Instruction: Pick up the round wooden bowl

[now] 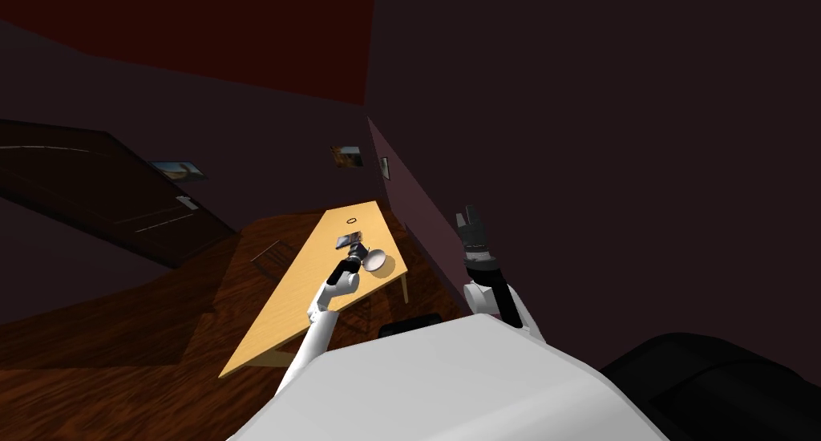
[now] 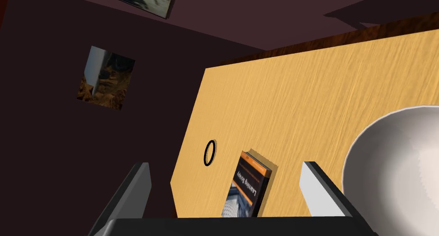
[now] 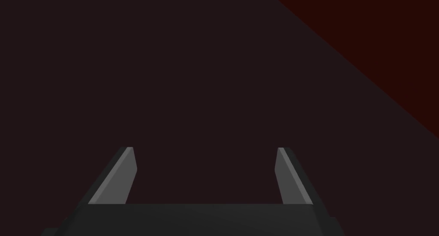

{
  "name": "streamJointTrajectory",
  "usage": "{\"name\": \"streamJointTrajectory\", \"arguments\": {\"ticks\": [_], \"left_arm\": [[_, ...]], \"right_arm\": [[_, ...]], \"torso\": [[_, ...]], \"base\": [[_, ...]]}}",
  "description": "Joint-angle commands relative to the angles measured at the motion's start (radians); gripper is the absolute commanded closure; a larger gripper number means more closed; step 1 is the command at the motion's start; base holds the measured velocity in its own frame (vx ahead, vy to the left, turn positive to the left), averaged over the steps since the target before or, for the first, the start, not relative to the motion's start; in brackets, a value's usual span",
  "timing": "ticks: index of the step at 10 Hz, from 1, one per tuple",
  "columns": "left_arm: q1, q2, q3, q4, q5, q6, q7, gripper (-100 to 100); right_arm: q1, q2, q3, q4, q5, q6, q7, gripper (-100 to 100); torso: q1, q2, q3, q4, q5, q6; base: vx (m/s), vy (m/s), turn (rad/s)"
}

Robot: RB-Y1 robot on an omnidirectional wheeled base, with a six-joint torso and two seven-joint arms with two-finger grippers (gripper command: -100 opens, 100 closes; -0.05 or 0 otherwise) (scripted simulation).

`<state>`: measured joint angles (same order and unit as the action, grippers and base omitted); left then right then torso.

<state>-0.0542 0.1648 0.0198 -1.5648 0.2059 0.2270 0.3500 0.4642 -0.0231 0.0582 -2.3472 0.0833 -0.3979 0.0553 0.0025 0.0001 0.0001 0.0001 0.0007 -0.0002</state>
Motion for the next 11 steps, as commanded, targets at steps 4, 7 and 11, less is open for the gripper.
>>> {"name": "streamJointTrajectory", "arguments": {"ticks": [4, 7, 11], "left_arm": [[-0.059, 0.010, -0.010, 0.096, 0.021, 0.118, 0.029, -100], [-0.103, 0.021, -0.021, 0.171, 0.040, 0.202, 0.051, -100], [-0.143, 0.031, -0.032, 0.243, 0.060, 0.293, 0.072, -100]], "right_arm": [[0.000, 0.000, 0.000, 0.000, 0.000, 0.000, 0.000, 0], [0.000, 0.000, 0.000, 0.000, 0.000, 0.000, 0.000, 0], [0.000, 0.000, 0.000, 0.000, 0.000, 0.000, 0.000, 0]], "torso": [[-0.001, 0.000, 0.000, 0.000, 0.000, 0.000], [0.000, -0.001, 0.000, 0.000, 0.000, 0.000], [-0.001, -0.001, -0.001, 0.000, 0.000, 0.000]], "base": [[-0.009, 0.027, -0.048], [-0.003, 0.034, -0.065], [0.003, 0.019, -0.048]]}}
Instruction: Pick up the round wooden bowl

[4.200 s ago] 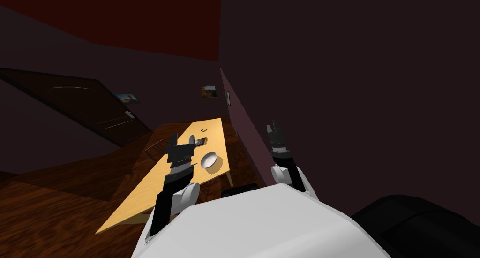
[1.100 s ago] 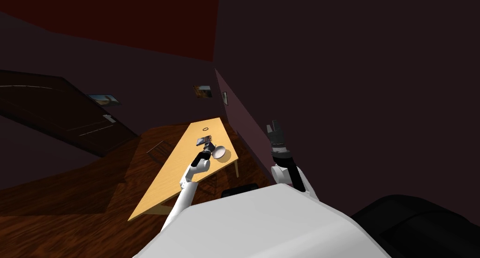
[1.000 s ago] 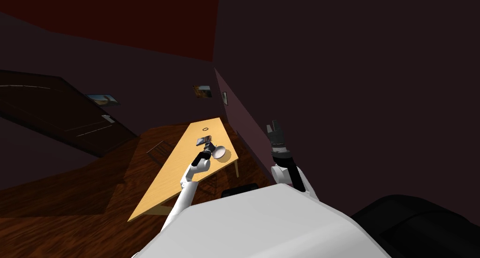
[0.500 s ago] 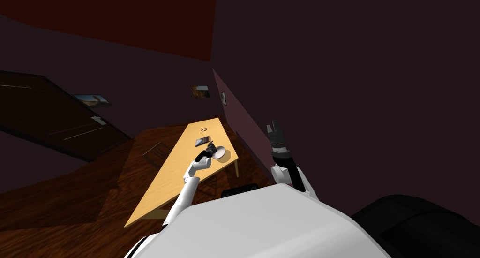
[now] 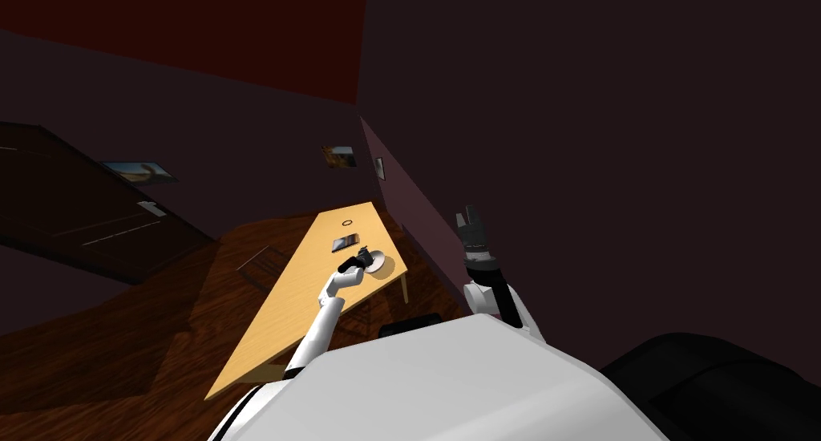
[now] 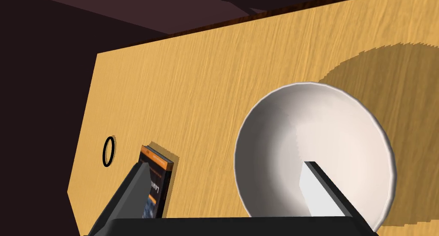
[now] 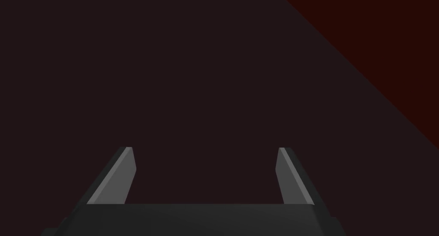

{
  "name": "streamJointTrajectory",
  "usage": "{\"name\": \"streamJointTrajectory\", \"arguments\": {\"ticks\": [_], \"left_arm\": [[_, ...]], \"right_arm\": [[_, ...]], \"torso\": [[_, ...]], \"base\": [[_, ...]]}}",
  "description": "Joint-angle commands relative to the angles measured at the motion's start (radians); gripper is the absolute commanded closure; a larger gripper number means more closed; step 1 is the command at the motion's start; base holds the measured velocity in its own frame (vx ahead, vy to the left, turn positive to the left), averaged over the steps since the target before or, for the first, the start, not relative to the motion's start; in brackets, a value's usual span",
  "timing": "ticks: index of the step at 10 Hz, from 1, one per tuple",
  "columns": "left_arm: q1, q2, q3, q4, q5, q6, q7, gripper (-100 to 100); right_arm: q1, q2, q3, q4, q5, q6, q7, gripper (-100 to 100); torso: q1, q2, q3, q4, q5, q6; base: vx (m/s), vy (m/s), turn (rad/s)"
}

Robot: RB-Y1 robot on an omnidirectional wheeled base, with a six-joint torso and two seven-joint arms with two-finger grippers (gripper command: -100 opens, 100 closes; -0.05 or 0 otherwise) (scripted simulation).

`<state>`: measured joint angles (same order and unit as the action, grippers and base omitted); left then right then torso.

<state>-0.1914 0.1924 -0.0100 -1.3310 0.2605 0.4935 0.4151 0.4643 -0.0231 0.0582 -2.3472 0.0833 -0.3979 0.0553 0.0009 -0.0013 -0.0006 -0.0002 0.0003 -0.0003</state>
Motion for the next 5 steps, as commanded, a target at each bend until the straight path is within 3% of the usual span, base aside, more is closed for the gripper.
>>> {"name": "streamJointTrajectory", "arguments": {"ticks": [1, 5], "left_arm": [[-0.006, 0.003, -0.003, 0.009, 0.005, 0.039, 0.006, -100], [-0.056, 0.017, -0.022, 0.099, 0.033, 0.149, 0.035, -100]], "right_arm": [[0.000, 0.000, 0.000, 0.000, 0.000, 0.000, 0.000, 0], [0.000, 0.000, 0.000, 0.000, 0.000, 0.000, 0.000, 0]], "torso": [[0.000, 0.000, 0.000, 0.000, 0.000, 0.000], [0.000, 0.000, 0.000, 0.000, 0.000, 0.000]], "base": [[0.005, 0.015, -0.039], [0.007, 0.017, -0.061]]}}
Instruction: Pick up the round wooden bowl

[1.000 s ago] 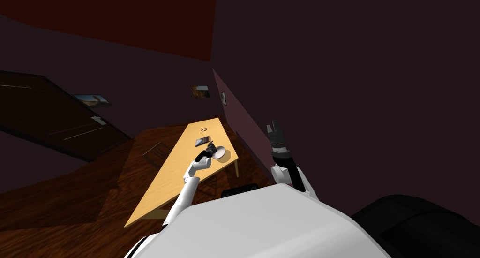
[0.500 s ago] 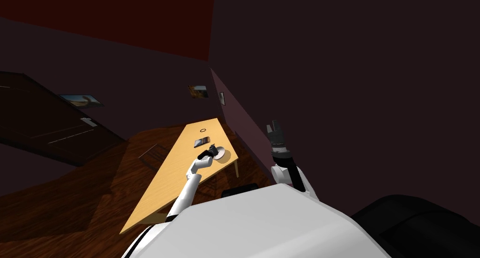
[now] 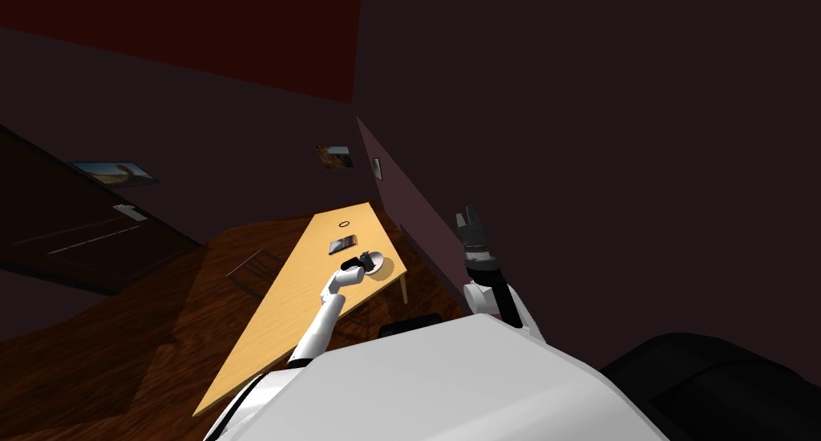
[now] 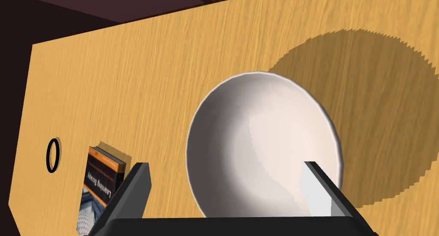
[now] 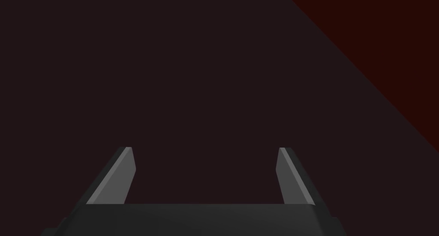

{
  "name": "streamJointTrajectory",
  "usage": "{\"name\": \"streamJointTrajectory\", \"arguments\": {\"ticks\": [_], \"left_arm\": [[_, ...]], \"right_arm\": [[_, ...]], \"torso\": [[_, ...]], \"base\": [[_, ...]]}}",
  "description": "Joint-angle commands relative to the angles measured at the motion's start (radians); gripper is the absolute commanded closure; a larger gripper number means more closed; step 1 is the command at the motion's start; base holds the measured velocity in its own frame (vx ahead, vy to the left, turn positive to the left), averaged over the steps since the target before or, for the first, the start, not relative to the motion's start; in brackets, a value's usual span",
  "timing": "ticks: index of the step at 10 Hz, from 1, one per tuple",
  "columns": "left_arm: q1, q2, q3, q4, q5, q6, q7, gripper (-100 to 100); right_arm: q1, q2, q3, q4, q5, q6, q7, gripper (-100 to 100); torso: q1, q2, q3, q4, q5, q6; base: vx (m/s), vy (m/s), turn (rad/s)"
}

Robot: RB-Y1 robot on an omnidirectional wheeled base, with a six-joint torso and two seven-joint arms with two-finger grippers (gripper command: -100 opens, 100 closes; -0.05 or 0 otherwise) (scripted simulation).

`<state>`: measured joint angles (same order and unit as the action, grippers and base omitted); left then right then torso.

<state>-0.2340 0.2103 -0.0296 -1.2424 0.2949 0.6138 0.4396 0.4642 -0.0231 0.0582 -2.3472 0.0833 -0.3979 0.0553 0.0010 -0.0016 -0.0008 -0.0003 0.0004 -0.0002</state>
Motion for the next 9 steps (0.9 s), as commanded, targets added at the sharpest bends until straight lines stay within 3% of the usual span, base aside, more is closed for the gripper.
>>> {"name": "streamJointTrajectory", "arguments": {"ticks": [1, 9], "left_arm": [[-0.013, -0.001, -0.002, 0.017, -0.002, 0.045, 0.010, -100], [-0.069, 0.018, -0.037, 0.158, 0.042, 0.237, 0.051, -100]], "right_arm": [[0.000, 0.000, 0.000, 0.000, 0.000, 0.000, 0.000, 0], [0.000, 0.000, 0.000, 0.000, 0.000, 0.000, 0.000, 0]], "torso": [[0.000, 0.000, 0.000, 0.000, 0.000, 0.000], [-0.001, -0.001, 0.000, 0.000, 0.000, 0.000]], "base": [[0.012, 0.018, -0.042], [0.021, 0.013, -0.052]]}}
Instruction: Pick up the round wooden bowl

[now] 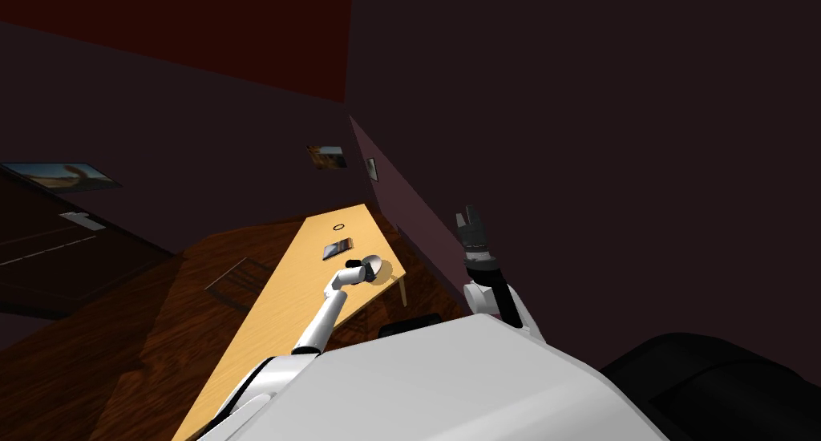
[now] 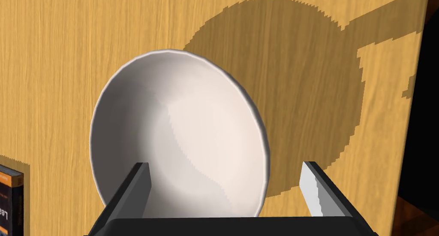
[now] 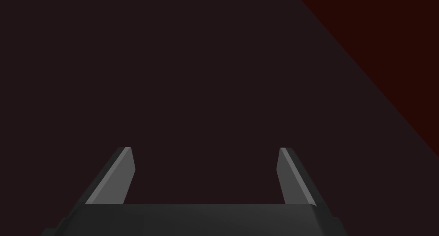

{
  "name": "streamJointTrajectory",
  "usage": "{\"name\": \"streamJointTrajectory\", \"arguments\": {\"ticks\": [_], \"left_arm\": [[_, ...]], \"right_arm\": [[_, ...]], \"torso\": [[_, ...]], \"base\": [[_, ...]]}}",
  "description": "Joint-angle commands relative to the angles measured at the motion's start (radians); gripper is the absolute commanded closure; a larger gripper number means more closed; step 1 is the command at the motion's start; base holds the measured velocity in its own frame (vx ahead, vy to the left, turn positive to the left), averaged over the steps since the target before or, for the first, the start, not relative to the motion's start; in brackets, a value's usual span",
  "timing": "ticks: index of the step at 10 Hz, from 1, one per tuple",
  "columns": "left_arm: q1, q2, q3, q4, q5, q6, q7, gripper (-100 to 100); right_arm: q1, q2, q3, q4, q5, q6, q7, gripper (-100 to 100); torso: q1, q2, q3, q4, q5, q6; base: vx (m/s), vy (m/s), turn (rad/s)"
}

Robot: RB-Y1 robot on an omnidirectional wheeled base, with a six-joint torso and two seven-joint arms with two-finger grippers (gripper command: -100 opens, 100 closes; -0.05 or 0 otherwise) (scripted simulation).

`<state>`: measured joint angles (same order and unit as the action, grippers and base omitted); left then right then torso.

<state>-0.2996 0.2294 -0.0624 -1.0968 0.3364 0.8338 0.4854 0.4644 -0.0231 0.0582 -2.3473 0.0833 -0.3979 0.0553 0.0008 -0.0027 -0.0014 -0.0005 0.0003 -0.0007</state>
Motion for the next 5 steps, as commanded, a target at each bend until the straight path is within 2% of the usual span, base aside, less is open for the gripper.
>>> {"name": "streamJointTrajectory", "arguments": {"ticks": [1, 2, 3, 4, 5], "left_arm": [[-0.007, 0.000, -0.008, 0.028, 0.004, 0.037, 0.010, -100], [-0.008, 0.001, -0.012, 0.041, 0.008, 0.052, 0.013, -100], [-0.009, 0.001, -0.009, 0.030, 0.006, 0.043, 0.011, -100], [-0.010, 0.002, -0.009, 0.032, 0.006, 0.048, 0.012, 0], [-0.004, -0.009, -0.005, 0.057, 0.001, 0.017, 0.001, -100]], "right_arm": [[0.000, 0.000, 0.000, 0.000, 0.000, 0.000, 0.000, 0], [0.000, 0.000, 0.000, 0.000, 0.000, 0.000, 0.000, 0], [0.000, 0.000, 0.000, 0.000, 0.000, 0.000, 0.000, 0], [0.000, 0.000, 0.000, 0.000, 0.000, 0.000, 0.000, 0], [0.000, 0.000, 0.000, 0.000, 0.000, 0.000, 0.000, 0]], "torso": [[0.000, 0.000, 0.000, 0.000, 0.000, 0.000], [0.000, 0.000, 0.000, 0.000, 0.000, 0.000], [0.000, 0.000, 0.000, 0.000, 0.000, 0.000], [-0.001, 0.001, 0.001, 0.000, 0.000, 0.000], [-0.001, 0.002, 0.001, 0.000, 0.000, 0.000]], "base": [[0.031, 0.012, -0.050], [0.025, 0.009, -0.035], [0.010, 0.005, -0.006], [0.000, 0.000, 0.000], [0.032, 0.005, -0.008]]}}
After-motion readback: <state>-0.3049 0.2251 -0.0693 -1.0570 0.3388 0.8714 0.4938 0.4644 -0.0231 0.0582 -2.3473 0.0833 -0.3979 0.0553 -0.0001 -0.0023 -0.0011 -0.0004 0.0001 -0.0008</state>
